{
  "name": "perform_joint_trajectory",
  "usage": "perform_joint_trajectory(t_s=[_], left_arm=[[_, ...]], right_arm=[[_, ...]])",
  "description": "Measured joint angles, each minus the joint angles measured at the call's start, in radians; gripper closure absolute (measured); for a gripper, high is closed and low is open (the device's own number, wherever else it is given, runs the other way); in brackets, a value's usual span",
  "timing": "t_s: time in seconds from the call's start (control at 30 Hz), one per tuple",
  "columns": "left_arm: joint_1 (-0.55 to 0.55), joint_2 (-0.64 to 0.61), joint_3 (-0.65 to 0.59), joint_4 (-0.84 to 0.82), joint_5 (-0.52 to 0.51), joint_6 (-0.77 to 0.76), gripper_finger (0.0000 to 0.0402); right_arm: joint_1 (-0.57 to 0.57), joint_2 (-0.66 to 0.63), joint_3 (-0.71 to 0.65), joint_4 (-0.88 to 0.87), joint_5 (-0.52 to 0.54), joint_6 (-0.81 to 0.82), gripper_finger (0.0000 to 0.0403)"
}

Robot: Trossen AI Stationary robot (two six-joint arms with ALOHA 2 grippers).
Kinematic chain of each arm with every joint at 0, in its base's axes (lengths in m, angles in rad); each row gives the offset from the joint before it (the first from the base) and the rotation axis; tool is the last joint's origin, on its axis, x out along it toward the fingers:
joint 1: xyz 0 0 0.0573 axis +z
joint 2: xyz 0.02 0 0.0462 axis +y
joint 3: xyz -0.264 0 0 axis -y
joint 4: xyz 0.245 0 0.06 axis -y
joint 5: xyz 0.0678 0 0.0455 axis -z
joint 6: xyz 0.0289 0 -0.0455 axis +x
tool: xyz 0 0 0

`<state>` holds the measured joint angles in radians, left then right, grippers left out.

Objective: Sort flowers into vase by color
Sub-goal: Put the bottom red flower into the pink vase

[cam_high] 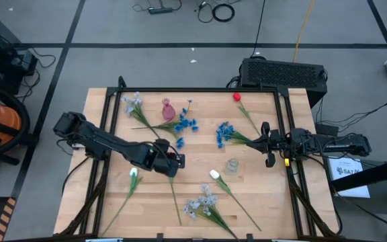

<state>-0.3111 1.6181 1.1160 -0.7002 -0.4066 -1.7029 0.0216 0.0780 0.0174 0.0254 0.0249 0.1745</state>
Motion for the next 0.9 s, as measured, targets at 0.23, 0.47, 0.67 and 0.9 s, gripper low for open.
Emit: perform_joint_trajectory(t_s=[0.23, 0.47, 0.67, 0.9], left_arm=[[0.001, 0.052, 0.000, 0.009, 0.062, -0.045, 0.0327], [0.011, 0.062, 0.000, 0.007, 0.110, -0.040, 0.0327], [0.017, 0.062, 0.000, 0.003, 0.107, -0.045, 0.0325], [0.036, 0.062, 0.000, 0.002, 0.107, -0.011, 0.0281]], right_arm=[[0.000, 0.000, 0.000, 0.000, 0.000, 0.000, 0.0403], [0.000, 0.000, 0.000, 0.000, 0.000, 0.000, 0.0403], [0.000, 0.000, 0.000, 0.000, 0.000, 0.000, 0.0403], [0.000, 0.000, 0.000, 0.000, 0.000, 0.000, 0.0403]])
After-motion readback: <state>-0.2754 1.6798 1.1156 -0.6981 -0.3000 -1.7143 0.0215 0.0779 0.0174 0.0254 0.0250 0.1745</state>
